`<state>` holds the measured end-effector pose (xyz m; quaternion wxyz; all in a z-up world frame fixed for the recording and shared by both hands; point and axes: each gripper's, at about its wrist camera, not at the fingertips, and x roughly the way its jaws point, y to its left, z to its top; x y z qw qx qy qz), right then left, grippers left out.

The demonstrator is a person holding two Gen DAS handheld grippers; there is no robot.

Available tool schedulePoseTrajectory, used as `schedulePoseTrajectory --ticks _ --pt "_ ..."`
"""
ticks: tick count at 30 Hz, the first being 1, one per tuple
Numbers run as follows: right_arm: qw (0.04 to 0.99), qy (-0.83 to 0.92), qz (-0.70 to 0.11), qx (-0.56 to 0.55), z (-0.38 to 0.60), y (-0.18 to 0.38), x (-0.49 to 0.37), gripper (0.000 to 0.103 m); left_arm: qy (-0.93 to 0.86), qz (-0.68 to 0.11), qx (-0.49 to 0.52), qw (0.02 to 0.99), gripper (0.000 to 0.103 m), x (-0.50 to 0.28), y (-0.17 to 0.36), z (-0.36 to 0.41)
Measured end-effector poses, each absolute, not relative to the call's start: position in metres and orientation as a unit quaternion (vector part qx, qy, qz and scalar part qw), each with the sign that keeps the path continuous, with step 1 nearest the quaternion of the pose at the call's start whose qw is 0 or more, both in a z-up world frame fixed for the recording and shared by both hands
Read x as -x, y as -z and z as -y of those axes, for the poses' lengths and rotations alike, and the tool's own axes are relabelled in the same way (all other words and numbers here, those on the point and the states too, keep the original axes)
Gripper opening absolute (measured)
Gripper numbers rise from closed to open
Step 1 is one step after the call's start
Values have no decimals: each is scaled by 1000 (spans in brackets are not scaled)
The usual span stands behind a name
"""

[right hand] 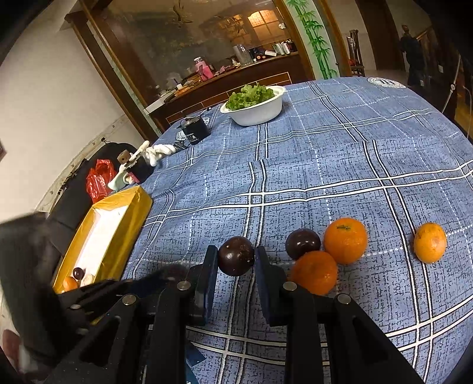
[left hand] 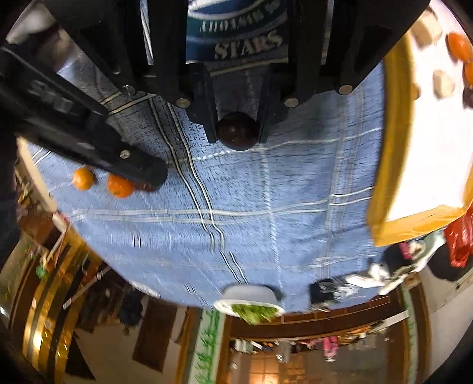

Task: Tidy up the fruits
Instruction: 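Grasp a dark plum with the right tool while the left tool grasps another plum, then carry both plums into the tray and open both tools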

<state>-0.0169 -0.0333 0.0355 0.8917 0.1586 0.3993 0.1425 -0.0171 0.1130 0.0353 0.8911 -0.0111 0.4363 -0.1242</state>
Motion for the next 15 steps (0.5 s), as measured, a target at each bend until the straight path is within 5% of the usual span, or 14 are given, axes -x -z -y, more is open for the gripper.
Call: schedulePoseTrajectory --ticks 15 --pt "892 -150 -388 -176 21 -53 39 27 -33 -347 81 934 25 101 -96 -258"
